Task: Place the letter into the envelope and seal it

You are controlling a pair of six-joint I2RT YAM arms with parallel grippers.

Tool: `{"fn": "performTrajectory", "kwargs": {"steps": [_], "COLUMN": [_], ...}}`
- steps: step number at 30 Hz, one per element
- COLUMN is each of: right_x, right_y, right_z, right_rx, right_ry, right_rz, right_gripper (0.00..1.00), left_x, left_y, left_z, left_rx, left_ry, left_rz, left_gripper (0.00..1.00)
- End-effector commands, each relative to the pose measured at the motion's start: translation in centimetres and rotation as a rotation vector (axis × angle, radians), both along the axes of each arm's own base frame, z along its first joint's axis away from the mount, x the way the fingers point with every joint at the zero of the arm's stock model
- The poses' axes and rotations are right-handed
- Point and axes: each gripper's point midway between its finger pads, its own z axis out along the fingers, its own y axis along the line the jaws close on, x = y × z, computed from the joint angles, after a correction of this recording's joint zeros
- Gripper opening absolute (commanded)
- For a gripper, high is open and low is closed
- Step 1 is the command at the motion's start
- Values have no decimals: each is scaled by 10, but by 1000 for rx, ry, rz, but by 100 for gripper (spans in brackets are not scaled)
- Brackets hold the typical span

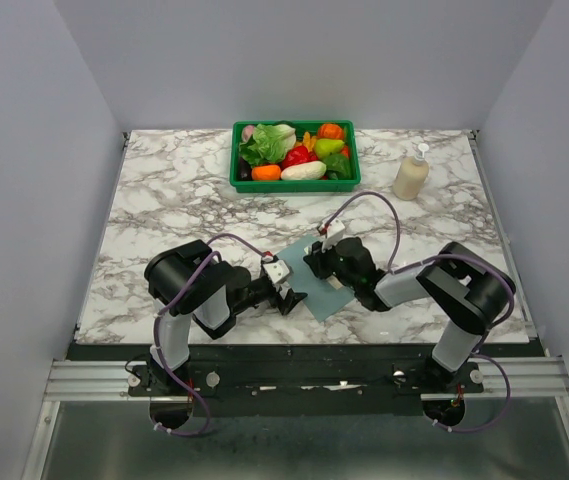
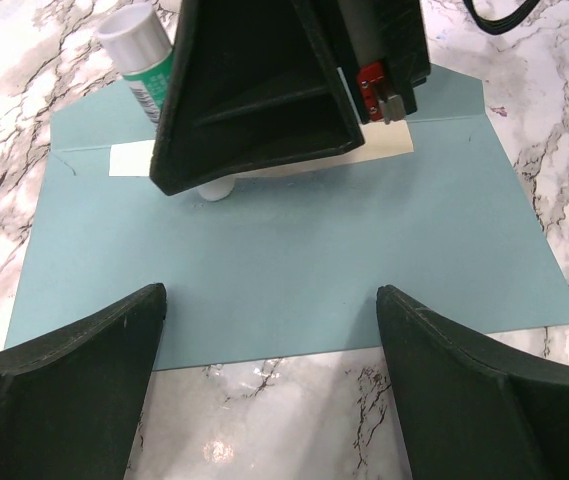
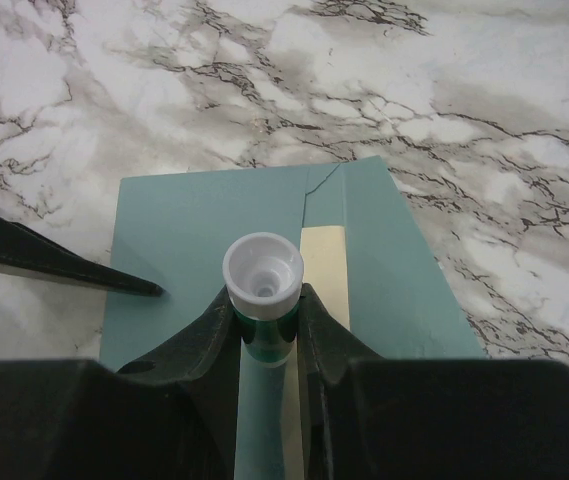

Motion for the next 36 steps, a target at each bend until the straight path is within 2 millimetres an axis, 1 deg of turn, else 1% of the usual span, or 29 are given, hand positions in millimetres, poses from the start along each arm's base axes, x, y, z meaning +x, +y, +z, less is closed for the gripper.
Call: {"fn": "performTrajectory", "kwargs": {"steps": [1, 4, 12, 20, 23, 30, 36], "right_x": [-19, -23, -30, -36, -36, -34, -34], "right_y": [-22, -20, -6, -3, -6, -32, -40], "right_z": [-29, -31, -34, -38, -39, -44, -41], "right_rx": [-74, -63, -48, -46, -45, -76, -78], "right_ry": [82, 96, 107, 124, 125, 124, 110], "right_rz": [-27, -21, 3, 15, -3, -128, -153], "right_gripper": [1, 1, 1, 1, 1, 1, 1], "left_x": [2, 3, 3, 2, 2, 3, 3], "left_y": [12, 11, 11, 11, 11, 12, 13], "left_z": [-20, -20, -19, -20, -20, -20, -20], "left_rx": [51, 50, 49, 51, 50, 48, 46], "left_ry": [40, 39, 39, 46, 44, 43, 42], "left_rz": [51, 51, 49, 48, 51, 56, 56], "left_gripper": [95, 95, 95, 95, 95, 95, 95]}}
